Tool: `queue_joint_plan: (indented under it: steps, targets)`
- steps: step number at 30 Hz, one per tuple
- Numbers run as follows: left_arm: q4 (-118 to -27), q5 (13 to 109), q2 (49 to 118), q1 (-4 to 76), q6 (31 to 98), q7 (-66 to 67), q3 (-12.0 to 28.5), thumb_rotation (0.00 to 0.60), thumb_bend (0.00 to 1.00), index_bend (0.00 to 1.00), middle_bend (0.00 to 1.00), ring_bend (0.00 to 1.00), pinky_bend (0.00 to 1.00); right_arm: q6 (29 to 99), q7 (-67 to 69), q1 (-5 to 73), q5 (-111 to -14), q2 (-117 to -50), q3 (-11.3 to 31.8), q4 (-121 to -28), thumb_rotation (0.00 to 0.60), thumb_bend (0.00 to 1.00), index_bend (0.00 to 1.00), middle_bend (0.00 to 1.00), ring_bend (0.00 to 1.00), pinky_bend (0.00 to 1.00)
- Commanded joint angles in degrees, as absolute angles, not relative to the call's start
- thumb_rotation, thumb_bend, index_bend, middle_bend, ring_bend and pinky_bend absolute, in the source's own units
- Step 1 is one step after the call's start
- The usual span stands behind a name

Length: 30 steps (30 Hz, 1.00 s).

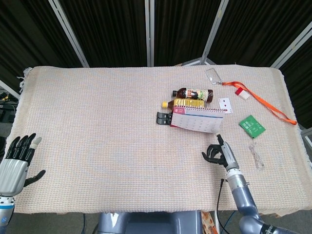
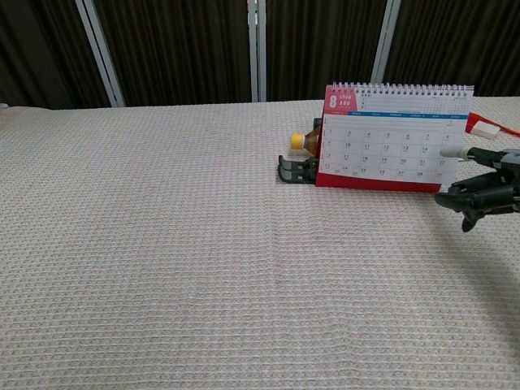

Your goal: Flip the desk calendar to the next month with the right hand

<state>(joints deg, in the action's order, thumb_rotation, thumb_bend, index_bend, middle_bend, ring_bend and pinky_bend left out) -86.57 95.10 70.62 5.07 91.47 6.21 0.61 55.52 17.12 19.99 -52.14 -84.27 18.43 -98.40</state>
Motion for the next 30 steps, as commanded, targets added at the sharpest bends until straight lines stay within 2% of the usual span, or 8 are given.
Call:
queue_joint_plan:
  steps: [1,10,30]
  targets:
    - [-86.6,95.2,70.6,5.1,91.4,6.3,0.6,0.6,0.09,0.0,0.0,0.0,0.0,52.2,21.4,20.5,-48.7,-85.6,20.0,-97.1,0.6,0.27,0.0,0.68,0.7,0.57]
    - [-86.7,95.5,70.7,5.1,91.6,6.5,0.4,0.6,0.09,0.0,0.0,0.0,0.0,44.0,32.8,19.7,-44.3,-86.0,23.0,-96.9,0.6,0.28,0.0,0.67,0.7,0.56]
    - [-86.7,96.0,70.7,5.0,92.0,6.4,0.3,0.6,0.09,0.0,0.0,0.0,0.0,44.6,34.8,20.4,-41.9,-88.1,24.8,-91.0,0.6,0.29,0.0,0.66,0.7,0.56]
